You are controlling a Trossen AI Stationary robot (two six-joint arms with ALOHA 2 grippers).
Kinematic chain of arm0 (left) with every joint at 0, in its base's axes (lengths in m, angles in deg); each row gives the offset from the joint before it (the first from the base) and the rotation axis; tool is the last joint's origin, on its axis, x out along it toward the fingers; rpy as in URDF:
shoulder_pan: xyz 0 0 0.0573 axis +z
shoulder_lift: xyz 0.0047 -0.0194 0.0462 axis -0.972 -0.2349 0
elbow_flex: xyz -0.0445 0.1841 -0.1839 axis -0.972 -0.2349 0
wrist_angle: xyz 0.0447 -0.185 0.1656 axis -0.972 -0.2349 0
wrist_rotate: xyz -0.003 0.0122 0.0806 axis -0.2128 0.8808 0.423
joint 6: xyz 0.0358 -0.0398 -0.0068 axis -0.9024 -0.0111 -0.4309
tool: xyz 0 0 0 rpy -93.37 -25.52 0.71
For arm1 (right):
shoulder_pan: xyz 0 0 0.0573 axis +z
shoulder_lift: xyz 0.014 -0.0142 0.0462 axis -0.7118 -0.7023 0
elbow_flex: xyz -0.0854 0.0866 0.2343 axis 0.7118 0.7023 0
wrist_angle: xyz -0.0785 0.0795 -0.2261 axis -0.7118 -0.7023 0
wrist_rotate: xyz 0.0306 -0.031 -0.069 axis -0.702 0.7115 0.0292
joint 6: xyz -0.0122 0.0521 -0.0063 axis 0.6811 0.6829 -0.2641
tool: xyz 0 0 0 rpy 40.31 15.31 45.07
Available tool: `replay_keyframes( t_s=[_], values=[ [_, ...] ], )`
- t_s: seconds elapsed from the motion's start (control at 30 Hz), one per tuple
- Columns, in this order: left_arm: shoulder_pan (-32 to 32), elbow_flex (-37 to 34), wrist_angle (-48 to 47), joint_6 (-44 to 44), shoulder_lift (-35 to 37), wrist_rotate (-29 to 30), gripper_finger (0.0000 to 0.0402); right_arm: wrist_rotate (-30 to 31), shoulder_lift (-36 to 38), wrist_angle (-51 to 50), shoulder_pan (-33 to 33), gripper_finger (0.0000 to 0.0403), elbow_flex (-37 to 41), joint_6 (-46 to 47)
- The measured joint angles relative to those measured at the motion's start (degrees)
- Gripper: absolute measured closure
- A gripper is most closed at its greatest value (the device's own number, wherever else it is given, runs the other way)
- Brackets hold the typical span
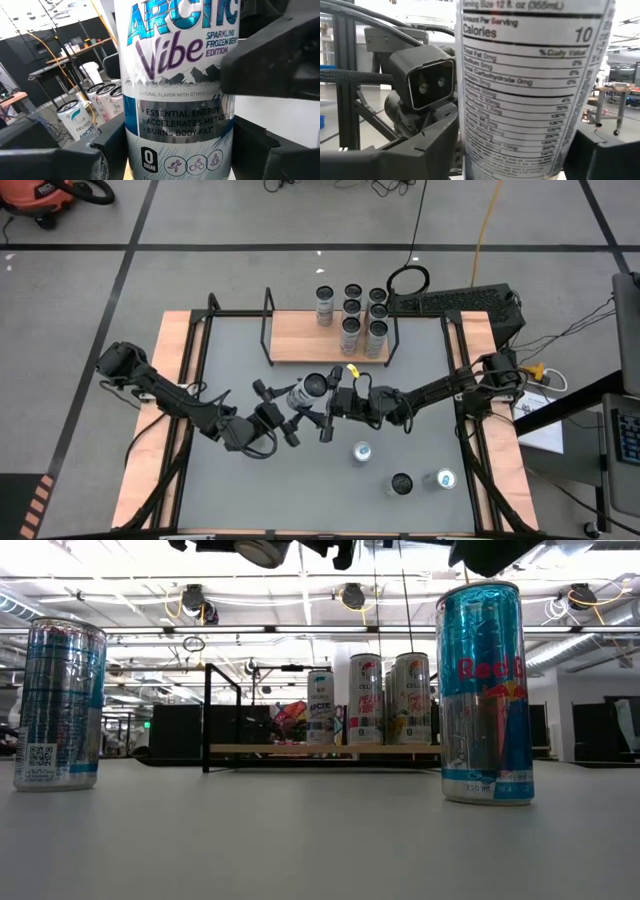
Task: Place canned beverage on shelf
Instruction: Put the top white blue soda can on the shelf aligned with the white blue soda can
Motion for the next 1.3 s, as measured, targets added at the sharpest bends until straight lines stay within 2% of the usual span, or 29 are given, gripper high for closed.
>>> replay_keyframes(
  t_s=[0.3, 0.7, 1.07, 1.3],
  values=[
    [0.0, 0.0, -0.2, 1.3, 0.0, 0.0, 0.0143, -0.3, 0.0, -0.1, -0.2, 0.0192, 0.0, 0.0],
    [-0.2, 0.0, -0.4, 2.4, 0.0, 0.0, 0.014, -0.5, 0.2, -0.6, -0.2, 0.0195, 0.0, -0.5],
    [-1.6, 0.0, -0.4, 3.2, 0.1, -0.1, 0.0051, -0.7, 0.4, -2.2, -0.2, 0.0195, 0.0, -1.7],
    [-3.5, 0.0, -3.7, 5.8, 0.1, 0.4, 0.0029, -0.7, 2.9, -6.1, -0.1, 0.0195, 0.1, -2.5]
  ],
)
